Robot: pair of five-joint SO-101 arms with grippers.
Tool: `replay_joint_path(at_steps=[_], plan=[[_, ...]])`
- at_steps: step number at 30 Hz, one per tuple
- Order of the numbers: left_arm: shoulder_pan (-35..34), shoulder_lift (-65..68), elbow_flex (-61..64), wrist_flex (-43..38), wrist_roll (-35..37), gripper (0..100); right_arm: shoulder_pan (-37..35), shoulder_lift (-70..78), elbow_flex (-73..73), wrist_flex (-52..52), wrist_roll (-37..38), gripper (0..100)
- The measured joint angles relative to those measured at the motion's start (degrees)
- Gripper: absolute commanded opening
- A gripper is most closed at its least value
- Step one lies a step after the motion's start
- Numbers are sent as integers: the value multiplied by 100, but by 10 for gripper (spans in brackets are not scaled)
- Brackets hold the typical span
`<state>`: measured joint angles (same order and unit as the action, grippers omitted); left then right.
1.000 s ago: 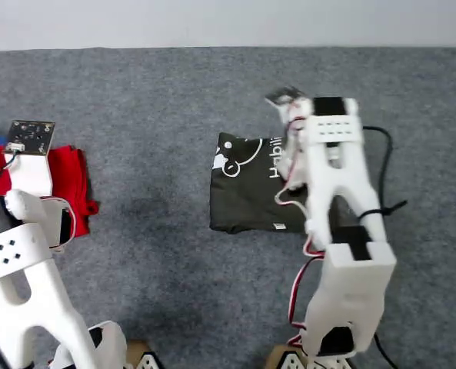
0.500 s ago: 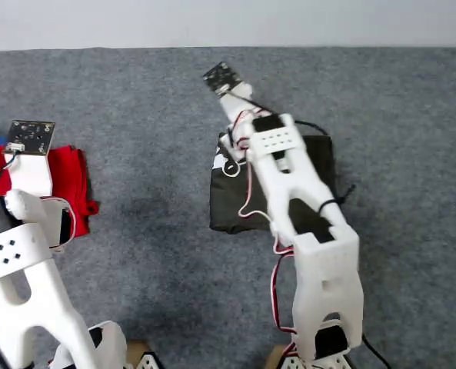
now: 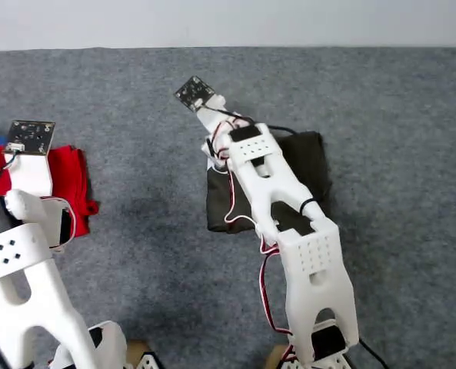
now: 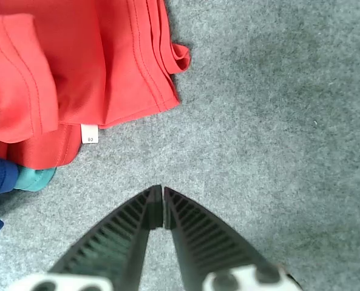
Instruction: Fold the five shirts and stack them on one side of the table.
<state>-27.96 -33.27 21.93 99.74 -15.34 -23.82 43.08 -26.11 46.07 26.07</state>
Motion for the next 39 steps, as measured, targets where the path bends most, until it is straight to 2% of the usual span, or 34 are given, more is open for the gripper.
replay_joint_path(at_steps=[12, 20, 25, 32, 39], plan=[[0, 0, 0, 0, 0, 8, 44, -1310, -211, 3103, 0, 9], [0, 0, 0, 0, 0, 8, -369, -1635, -211, 5196, -176, 9], [0, 0, 0, 0, 0, 8, -686, -1477, -229, 5354, -501, 9], [0, 0, 325, 0, 0, 8, -1231, -185, -229, 5310, -563, 9], [0, -123, 404, 0, 0, 8, -1363, -308, -519, 5415, -563, 9]])
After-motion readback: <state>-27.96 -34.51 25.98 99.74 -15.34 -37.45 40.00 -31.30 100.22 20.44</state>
